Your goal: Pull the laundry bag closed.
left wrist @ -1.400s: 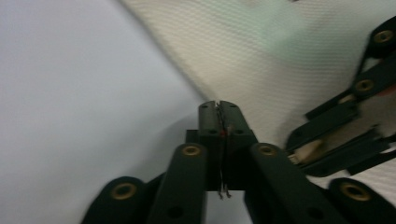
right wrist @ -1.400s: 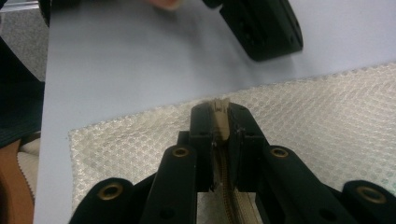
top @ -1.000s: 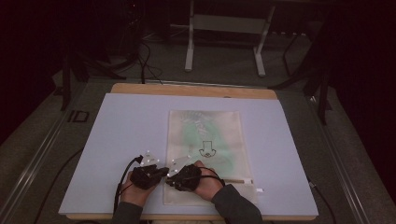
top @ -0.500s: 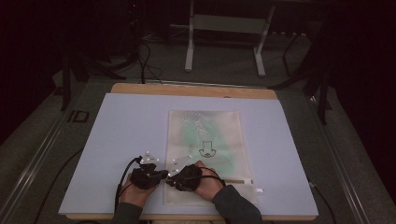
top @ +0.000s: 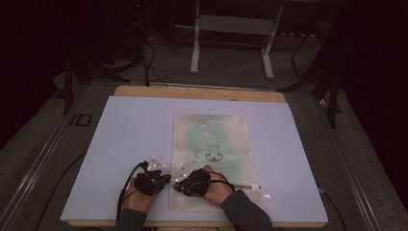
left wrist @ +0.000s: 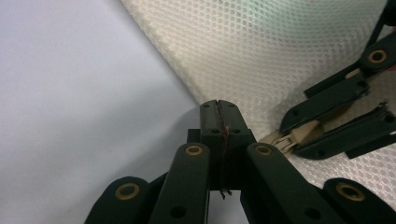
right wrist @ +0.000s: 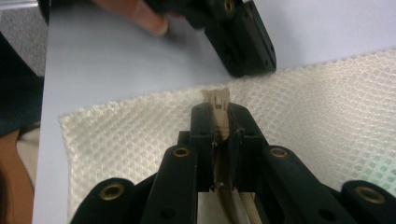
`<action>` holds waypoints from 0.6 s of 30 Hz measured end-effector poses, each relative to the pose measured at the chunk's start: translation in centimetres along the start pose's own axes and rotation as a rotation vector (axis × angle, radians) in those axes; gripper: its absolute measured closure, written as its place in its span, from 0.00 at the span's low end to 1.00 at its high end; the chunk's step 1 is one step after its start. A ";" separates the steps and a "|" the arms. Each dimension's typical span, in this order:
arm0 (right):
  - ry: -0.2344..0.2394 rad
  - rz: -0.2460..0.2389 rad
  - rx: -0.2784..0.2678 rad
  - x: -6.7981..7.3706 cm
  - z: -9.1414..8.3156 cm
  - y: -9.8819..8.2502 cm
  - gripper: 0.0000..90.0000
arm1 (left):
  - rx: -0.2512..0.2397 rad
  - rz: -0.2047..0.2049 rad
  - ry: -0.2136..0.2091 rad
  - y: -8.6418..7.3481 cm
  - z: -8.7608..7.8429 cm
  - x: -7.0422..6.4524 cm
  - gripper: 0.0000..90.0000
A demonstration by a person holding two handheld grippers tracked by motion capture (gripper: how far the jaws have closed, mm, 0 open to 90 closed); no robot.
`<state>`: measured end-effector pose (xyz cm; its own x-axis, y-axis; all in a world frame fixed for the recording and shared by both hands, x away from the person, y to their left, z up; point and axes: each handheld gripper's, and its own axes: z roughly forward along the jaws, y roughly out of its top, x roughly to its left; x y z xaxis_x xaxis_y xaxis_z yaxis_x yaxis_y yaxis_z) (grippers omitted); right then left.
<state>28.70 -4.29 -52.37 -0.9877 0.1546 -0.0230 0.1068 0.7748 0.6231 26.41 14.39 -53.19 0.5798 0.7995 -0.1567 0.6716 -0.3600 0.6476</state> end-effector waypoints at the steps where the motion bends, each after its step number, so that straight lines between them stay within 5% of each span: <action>1: -0.001 0.006 0.001 -0.1 -0.2 -0.2 0.91 | 0.002 0.003 0.001 0.0 0.0 0.0 1.00; 9: -0.002 0.013 -0.008 -0.2 -0.2 -0.4 0.91 | -0.022 -0.019 -0.005 -0.2 -0.2 0.2 0.99; 14: -0.004 0.011 -0.013 -0.2 -0.1 -0.3 0.91 | -0.098 -0.020 -0.052 -0.1 -1.2 -0.1 0.99; 18: -0.010 0.015 -0.016 0.0 0.1 -0.2 0.91 | -0.073 -0.013 -0.075 0.0 -0.6 -0.6 0.99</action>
<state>28.73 -4.38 -52.53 -0.9847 0.1728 -0.0211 0.1201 0.7621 0.6362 25.81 14.21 -52.71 0.6061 0.7647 -0.2188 0.6455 -0.3121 0.6971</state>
